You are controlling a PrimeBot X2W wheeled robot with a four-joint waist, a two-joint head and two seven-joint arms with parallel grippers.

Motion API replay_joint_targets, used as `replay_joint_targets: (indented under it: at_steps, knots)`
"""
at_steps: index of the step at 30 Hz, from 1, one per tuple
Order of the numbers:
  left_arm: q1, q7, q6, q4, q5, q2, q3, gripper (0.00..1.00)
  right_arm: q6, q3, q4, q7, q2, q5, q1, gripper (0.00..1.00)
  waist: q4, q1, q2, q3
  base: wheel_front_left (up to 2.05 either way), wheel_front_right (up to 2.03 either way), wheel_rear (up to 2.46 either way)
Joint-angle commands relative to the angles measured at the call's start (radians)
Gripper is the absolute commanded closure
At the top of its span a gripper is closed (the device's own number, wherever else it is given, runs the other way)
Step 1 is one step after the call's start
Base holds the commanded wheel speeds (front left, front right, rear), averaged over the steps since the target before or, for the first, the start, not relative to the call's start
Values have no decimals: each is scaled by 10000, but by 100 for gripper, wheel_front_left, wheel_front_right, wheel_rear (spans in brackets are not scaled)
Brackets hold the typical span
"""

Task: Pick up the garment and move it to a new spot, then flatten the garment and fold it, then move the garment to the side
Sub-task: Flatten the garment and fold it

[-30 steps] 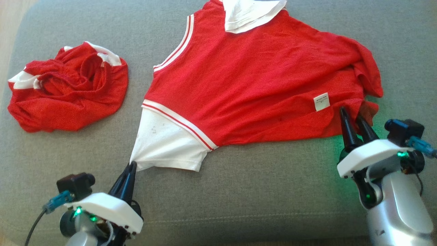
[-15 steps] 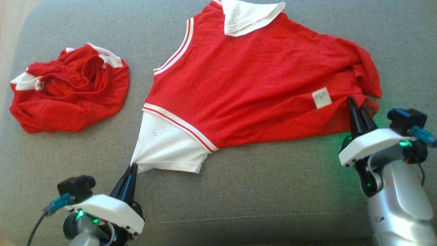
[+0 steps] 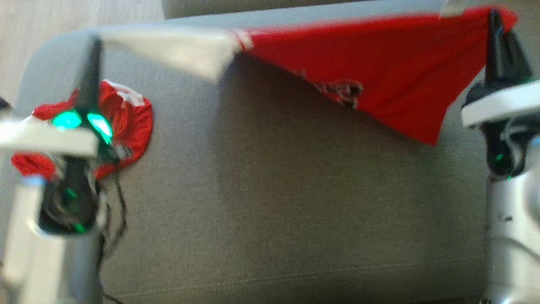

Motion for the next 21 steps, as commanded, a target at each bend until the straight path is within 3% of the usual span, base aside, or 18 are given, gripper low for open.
replay_joint_targets:
  at_steps: [1, 6, 13, 17, 21]
  knots:
    - [-595, 62, 123, -424, -67, 218, 504, 100, -2, 156, -481, 165, -41, 5, -539, 100, -185, 0, 0, -193, 0, 0, 0]
    - [-2815, 494, 1380, -606, -342, 223, 765, 100, -2, 163, -1157, 1565, -112, 541, -1549, 100, -398, 0, 0, -487, 0, 0, 0]
    - [-5621, 985, 2640, 446, -206, 413, 684, 100, -2, -75, -1188, 3152, -306, 1733, -3171, 100, -458, 0, 0, -272, 0, 0, 0]
    - [-6868, 1158, 2981, 1996, -50, 562, 582, 100, -2, -506, -185, 4168, -200, 2676, -4214, 100, -424, 0, 0, 35, 0, 0, 0]
    - [-8131, 1281, 2741, 3835, 268, 810, 261, 100, -2, -585, 1069, 4585, -290, 2693, -5320, 100, -318, 0, 0, 657, 0, 0, 0]
